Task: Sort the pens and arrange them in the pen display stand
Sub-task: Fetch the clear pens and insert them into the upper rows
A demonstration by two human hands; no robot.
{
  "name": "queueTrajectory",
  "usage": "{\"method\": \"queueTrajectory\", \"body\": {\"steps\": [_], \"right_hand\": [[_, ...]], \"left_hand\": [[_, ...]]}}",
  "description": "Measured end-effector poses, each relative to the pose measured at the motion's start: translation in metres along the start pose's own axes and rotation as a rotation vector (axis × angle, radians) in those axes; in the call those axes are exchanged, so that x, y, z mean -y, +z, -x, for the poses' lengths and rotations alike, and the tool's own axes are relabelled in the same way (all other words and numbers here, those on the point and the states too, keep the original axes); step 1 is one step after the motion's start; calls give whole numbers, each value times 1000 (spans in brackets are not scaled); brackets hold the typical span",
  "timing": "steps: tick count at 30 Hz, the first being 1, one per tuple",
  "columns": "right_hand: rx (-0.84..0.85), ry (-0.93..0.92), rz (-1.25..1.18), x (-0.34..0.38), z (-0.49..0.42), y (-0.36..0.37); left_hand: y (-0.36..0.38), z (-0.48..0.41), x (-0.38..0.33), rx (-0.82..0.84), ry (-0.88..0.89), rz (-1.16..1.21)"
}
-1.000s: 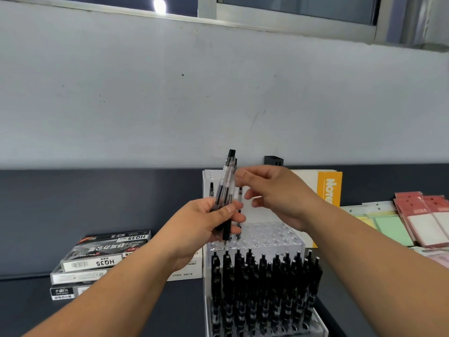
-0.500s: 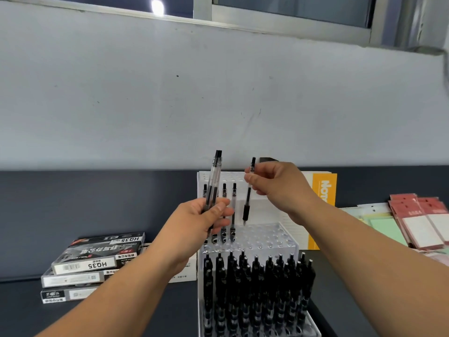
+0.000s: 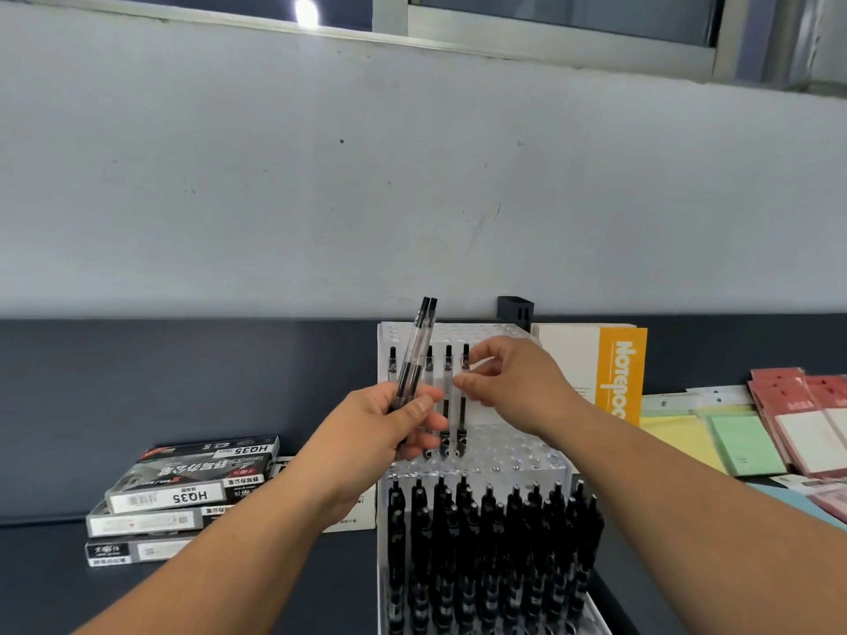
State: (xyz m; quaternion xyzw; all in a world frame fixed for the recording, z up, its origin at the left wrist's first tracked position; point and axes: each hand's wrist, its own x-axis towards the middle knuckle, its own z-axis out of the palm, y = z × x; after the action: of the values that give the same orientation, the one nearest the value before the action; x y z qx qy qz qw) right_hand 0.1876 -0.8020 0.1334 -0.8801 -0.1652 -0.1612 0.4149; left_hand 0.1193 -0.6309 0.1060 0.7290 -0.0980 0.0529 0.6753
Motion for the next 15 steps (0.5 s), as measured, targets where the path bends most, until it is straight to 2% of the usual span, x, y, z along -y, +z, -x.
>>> {"method": "queueTrajectory", "body": {"steps": [6, 10, 15], "right_hand": [[25, -8, 110, 2, -4, -1], [60, 35, 45, 2, -5, -4], [-13, 23, 164, 5, -2, 0]], "left_hand": [[0, 0, 0, -5, 8, 7], [0, 0, -1, -8, 7, 14], [1, 1, -1, -6, 5, 19]]}}
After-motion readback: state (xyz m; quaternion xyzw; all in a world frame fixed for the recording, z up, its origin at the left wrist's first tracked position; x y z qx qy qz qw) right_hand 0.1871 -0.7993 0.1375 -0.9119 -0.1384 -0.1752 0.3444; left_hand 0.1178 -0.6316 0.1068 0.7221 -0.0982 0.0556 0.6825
